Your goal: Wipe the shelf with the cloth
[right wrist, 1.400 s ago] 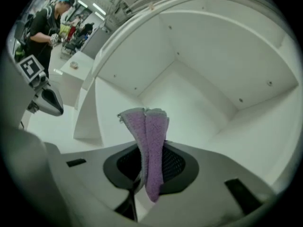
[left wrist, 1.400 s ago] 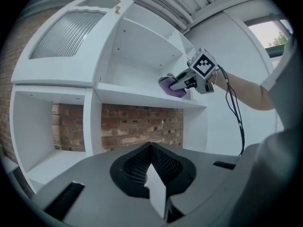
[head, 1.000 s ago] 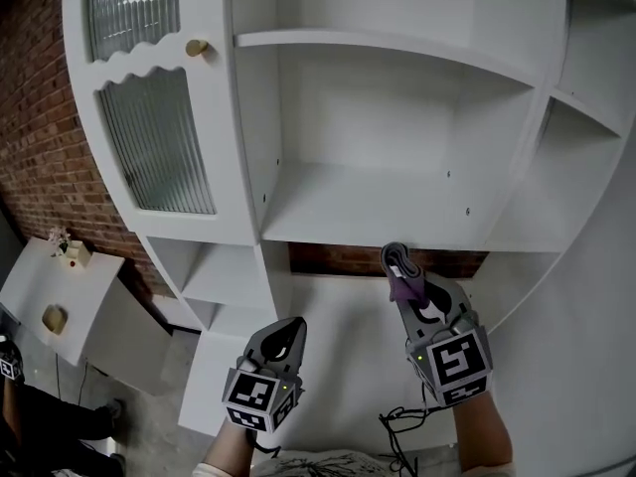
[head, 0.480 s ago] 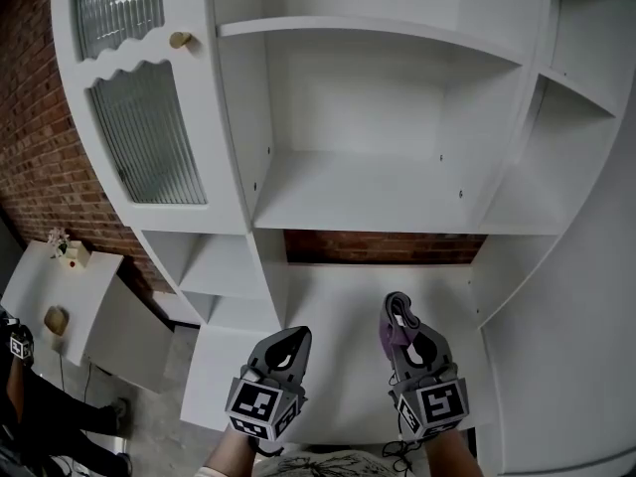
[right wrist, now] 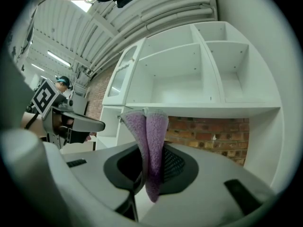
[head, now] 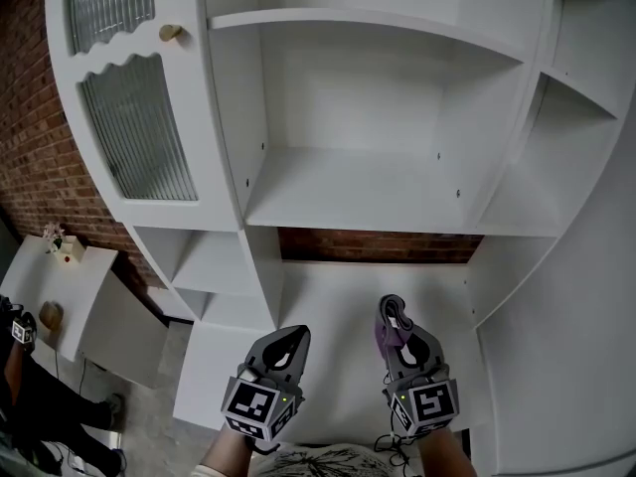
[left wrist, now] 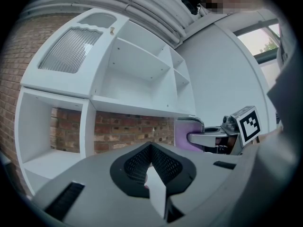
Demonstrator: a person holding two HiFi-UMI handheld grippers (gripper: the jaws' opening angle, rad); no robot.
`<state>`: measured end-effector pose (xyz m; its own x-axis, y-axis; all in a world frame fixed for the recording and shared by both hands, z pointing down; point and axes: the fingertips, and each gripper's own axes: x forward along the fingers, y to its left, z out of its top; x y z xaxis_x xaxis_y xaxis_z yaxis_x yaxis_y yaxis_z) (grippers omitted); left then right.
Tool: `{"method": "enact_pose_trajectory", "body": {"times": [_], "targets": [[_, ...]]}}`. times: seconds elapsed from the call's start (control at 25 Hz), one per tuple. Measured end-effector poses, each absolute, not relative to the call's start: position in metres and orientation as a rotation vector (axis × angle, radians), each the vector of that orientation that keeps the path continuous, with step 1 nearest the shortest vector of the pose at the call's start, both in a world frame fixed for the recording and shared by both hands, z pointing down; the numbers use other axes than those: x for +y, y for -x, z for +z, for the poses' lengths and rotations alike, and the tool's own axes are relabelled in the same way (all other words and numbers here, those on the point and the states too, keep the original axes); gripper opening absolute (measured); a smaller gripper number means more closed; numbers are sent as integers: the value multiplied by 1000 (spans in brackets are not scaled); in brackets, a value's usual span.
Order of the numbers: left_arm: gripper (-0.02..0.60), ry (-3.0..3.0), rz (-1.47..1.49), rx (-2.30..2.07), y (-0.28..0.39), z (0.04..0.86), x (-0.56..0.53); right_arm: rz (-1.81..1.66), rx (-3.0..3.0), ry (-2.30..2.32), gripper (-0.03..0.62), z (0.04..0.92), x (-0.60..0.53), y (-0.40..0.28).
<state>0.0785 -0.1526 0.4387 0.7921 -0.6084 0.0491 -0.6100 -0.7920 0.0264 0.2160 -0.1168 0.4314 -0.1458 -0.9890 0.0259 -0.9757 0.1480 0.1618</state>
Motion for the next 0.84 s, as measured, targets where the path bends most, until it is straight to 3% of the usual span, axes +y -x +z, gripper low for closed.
{"method": "enact_pose_trajectory", "body": {"times": [0.84], "targets": [[14,-2965,-4,-976,-80,439,-173,-165,-2310,-1969,69,436,-135,-221]]}}
